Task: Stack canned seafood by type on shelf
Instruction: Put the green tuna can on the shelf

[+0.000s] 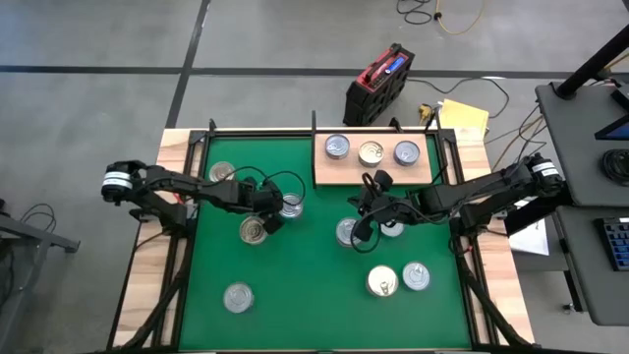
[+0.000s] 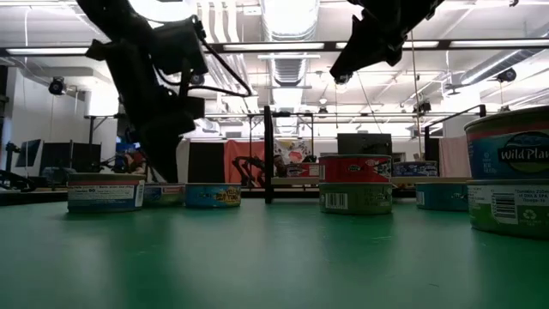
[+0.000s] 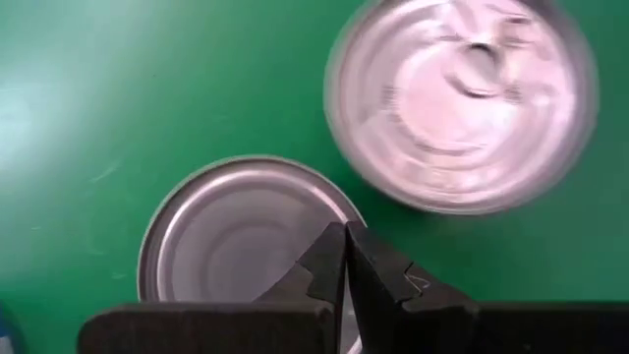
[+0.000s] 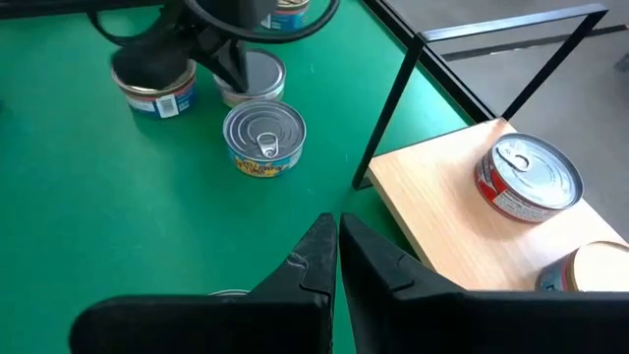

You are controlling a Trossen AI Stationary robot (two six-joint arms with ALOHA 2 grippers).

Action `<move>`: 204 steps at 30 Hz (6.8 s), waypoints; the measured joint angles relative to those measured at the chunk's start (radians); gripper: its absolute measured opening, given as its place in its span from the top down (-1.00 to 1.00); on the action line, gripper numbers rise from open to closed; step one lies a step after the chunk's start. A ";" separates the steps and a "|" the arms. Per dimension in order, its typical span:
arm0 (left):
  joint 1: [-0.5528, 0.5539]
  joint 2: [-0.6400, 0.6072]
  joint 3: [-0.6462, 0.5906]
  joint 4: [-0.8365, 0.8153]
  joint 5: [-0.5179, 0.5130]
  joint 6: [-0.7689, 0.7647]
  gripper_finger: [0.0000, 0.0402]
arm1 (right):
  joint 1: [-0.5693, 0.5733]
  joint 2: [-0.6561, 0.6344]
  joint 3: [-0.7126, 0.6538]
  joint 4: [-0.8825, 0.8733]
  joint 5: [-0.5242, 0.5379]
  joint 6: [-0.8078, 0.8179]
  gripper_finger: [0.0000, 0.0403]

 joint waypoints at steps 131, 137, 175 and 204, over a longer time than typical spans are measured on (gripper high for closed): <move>-0.657 0.179 0.070 0.333 -0.252 -0.202 1.00 | 0.062 0.580 0.299 0.214 -0.357 0.149 0.95; -0.661 0.182 0.068 0.334 -0.294 -0.222 1.00 | 0.059 0.583 0.300 0.184 -0.357 0.161 0.95; -0.698 0.182 -0.010 0.469 -0.321 -0.185 1.00 | 0.056 0.584 0.233 0.327 -0.346 0.164 0.06; -0.762 0.267 -0.001 0.479 -0.329 -0.281 1.00 | 0.056 0.585 0.232 0.331 -0.346 0.232 -0.05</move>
